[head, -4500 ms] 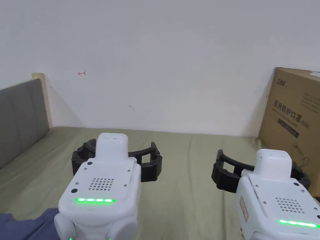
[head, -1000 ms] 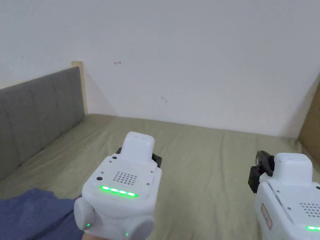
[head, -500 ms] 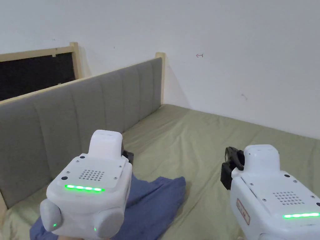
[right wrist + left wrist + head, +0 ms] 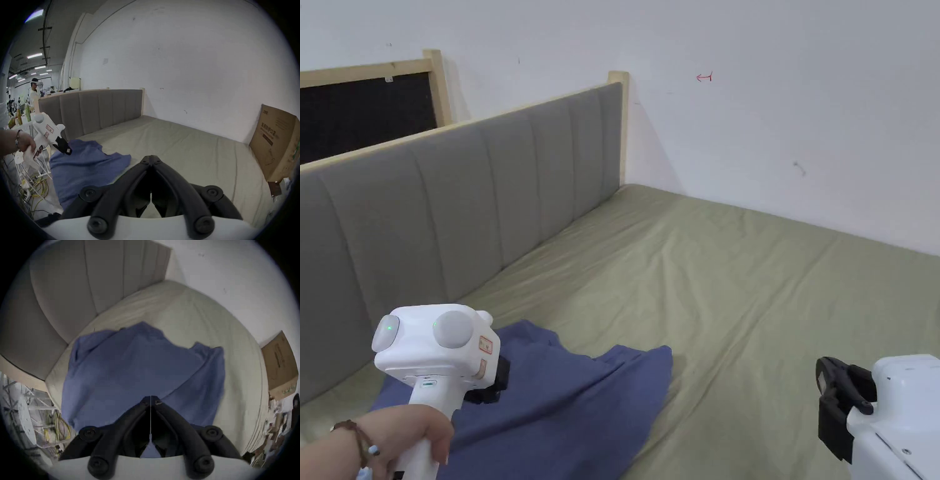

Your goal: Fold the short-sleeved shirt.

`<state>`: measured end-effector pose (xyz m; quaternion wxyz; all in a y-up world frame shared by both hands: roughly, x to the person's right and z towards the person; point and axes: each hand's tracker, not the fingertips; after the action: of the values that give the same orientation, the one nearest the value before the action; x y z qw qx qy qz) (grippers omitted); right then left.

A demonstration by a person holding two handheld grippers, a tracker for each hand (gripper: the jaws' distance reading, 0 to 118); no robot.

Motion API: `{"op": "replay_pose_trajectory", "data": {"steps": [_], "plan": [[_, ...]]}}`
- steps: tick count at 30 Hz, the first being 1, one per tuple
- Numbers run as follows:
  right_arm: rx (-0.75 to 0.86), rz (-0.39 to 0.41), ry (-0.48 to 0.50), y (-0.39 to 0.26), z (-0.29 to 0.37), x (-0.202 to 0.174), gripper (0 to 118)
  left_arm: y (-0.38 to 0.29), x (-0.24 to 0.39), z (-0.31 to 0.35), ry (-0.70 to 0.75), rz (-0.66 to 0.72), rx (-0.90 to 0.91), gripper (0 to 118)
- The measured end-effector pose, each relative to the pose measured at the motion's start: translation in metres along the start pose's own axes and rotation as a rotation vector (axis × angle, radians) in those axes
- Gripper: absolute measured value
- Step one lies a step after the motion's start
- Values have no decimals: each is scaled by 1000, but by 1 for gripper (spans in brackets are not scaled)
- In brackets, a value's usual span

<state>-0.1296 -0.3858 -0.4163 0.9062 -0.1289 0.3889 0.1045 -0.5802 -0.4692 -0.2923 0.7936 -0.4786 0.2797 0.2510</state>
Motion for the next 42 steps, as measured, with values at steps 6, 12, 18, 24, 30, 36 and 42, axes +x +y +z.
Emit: {"op": "replay_pose_trajectory", "data": {"steps": [6,12,18,24,30,36,42], "plan": [[-62,-39,-13,-16,-14,14,0,-2,10,-34,-55,33,-99,104],[-104,-43,4,-28,-17,16,0,-7,29,-80,59,-133,-110,105],[-144,5,15,-36,-19,14,0,-36,49,-96,146,-200,-76,118],[-161,-67,36,-37,-21,21,0,-11,21,-92,110,-222,-84,74],[-145,-120,28,-33,-12,31,0,-36,45,3,162,-440,51,2],[-119,-179,18,-25,7,45,0,-8,19,64,42,-375,134,2],[-50,-195,-17,-10,42,63,0,5,50,156,-8,-466,310,2]]}}
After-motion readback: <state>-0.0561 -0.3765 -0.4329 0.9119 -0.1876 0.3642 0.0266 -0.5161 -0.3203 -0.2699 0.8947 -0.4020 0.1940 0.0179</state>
